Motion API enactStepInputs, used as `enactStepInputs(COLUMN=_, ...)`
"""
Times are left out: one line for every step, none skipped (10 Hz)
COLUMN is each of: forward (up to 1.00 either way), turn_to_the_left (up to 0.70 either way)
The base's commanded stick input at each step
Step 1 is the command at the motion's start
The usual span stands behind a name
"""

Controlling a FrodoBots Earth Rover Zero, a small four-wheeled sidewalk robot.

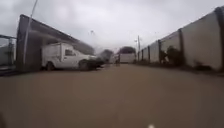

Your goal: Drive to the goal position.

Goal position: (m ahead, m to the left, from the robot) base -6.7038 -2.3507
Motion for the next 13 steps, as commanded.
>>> enactStepInputs(forward=0.7, turn_to_the_left=0.0)
enactStepInputs(forward=0.7, turn_to_the_left=0.0)
enactStepInputs(forward=0.7, turn_to_the_left=0.0)
enactStepInputs(forward=0.7, turn_to_the_left=0.0)
enactStepInputs(forward=0.7, turn_to_the_left=0.0)
enactStepInputs(forward=0.7, turn_to_the_left=0.0)
enactStepInputs(forward=0.7, turn_to_the_left=0.0)
enactStepInputs(forward=0.7, turn_to_the_left=0.0)
enactStepInputs(forward=0.7, turn_to_the_left=0.0)
enactStepInputs(forward=0.7, turn_to_the_left=0.0)
enactStepInputs(forward=0.7, turn_to_the_left=0.0)
enactStepInputs(forward=0.7, turn_to_the_left=0.0)
enactStepInputs(forward=0.7, turn_to_the_left=0.0)
